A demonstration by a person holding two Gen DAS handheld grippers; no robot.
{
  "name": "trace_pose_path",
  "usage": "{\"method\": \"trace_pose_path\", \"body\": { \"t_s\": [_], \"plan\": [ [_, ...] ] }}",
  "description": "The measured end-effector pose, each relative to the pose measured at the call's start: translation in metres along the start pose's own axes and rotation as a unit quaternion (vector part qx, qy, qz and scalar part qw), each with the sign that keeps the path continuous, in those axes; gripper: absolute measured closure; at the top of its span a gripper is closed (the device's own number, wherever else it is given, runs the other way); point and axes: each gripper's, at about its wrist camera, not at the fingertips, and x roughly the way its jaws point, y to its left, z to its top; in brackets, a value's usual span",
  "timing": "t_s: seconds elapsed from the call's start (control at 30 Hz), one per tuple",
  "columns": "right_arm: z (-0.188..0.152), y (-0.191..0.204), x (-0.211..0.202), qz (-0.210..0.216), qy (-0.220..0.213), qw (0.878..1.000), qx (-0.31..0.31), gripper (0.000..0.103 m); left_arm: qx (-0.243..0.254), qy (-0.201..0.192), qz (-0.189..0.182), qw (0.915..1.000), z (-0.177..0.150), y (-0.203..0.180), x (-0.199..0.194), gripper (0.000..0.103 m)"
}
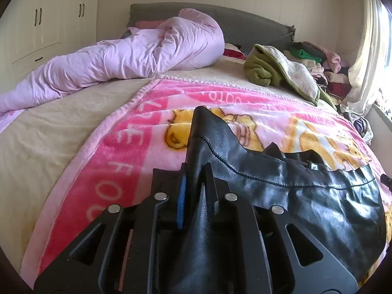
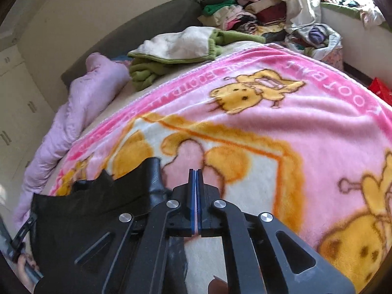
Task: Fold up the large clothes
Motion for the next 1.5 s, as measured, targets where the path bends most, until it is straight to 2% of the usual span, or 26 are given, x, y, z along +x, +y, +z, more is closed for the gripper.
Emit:
{"method": "trace_pose_path", "body": {
  "t_s": [0.03,0.1,0.2,0.27,0.3,0.33,0.43,0.5,0.6,0.63,0.67,0.73,0.77,0.83,0.9,0.93,1.03,1.2,1.33,1.5],
  "plan": [
    [-0.001,0.002,0.0,0.008,0.005,1.0,-0.004,0.049,-0.001,0.0,0.0,1.0,0.0,0.0,0.0,0.096],
    [-0.004,0.011,-0.001,0.015,0.013,1.0,-0.017,0.023,0.0,0.0,-0.001,1.0,0.0,0.0,-0.001,0.095],
    [-0.007,0.031,0.005,0.012,0.024,0.998,-0.055,0.023,0.0,0.0,0.0,1.0,0.0,0.0,-0.001,0.095],
    [-0.009,0.041,0.014,0.012,0.045,0.996,-0.074,0.034,0.0,-0.001,-0.001,1.0,0.0,0.0,-0.002,0.095],
    [-0.012,0.045,0.019,0.009,0.054,0.995,-0.082,0.071,0.0,-0.001,-0.001,1.0,0.0,0.0,-0.002,0.094],
    [-0.013,0.046,0.02,0.009,0.056,0.995,-0.085,0.09,0.0,-0.002,-0.002,1.0,0.0,0.001,-0.002,0.093],
    [-0.013,0.046,0.014,0.018,0.039,0.996,-0.078,0.095,-0.001,-0.003,-0.004,1.0,0.0,0.001,-0.002,0.092],
    [-0.013,0.046,0.011,0.01,0.029,0.997,-0.076,0.095,0.002,-0.001,0.0,1.0,-0.001,0.0,-0.002,0.092],
    [-0.019,0.049,0.027,-0.024,0.047,0.994,-0.096,0.094,0.007,0.012,0.004,0.9999,-0.004,0.001,0.004,0.089],
    [-0.023,0.051,0.033,-0.04,0.058,0.992,-0.108,0.09,0.009,0.021,0.005,0.9997,-0.006,0.001,0.006,0.086],
    [-0.025,0.051,0.036,-0.049,0.061,0.991,-0.113,0.089,0.011,0.023,0.005,0.9997,-0.006,0.002,0.007,0.081],
    [-0.028,0.052,0.036,-0.057,0.063,0.99,-0.116,0.086,0.014,0.029,-0.001,0.9995,-0.008,0.001,0.007,0.063],
    [-0.028,0.052,0.033,-0.059,0.062,0.99,-0.116,0.083,0.017,0.029,0.0,0.9994,-0.009,0.001,0.007,0.059],
    [-0.029,0.048,0.028,-0.06,0.06,0.99,-0.109,0.069,0.022,0.03,0.001,0.9993,-0.01,-0.001,0.004,0.049],
    [-0.03,0.043,0.021,-0.054,0.062,0.992,-0.096,0.061,0.023,0.029,0.004,0.9993,-0.011,-0.002,0.001,0.037],
    [-0.031,0.041,0.016,-0.049,0.061,0.993,-0.088,0.048,0.023,0.03,0.005,0.9993,-0.012,-0.002,0.0,0.031],
    [-0.035,0.037,-0.003,-0.031,0.051,0.995,-0.075,0.042,0.022,0.028,0.017,0.9992,-0.014,-0.001,-0.007,0.012],
    [-0.05,0.04,-0.038,-0.008,0.029,0.997,-0.078,0.032,0.014,0.027,0.022,0.9993,-0.014,0.004,-0.024,0.01],
    [-0.064,0.05,-0.063,0.014,0.018,0.995,-0.093,0.032,0.004,0.021,0.017,0.9996,-0.015,0.005,-0.044,0.01],
    [-0.091,0.073,-0.085,0.027,0.022,0.988,-0.15,0.032,0.009,0.01,0.007,0.9999,-0.028,-0.002,-0.072,0.01]
  ]
}}
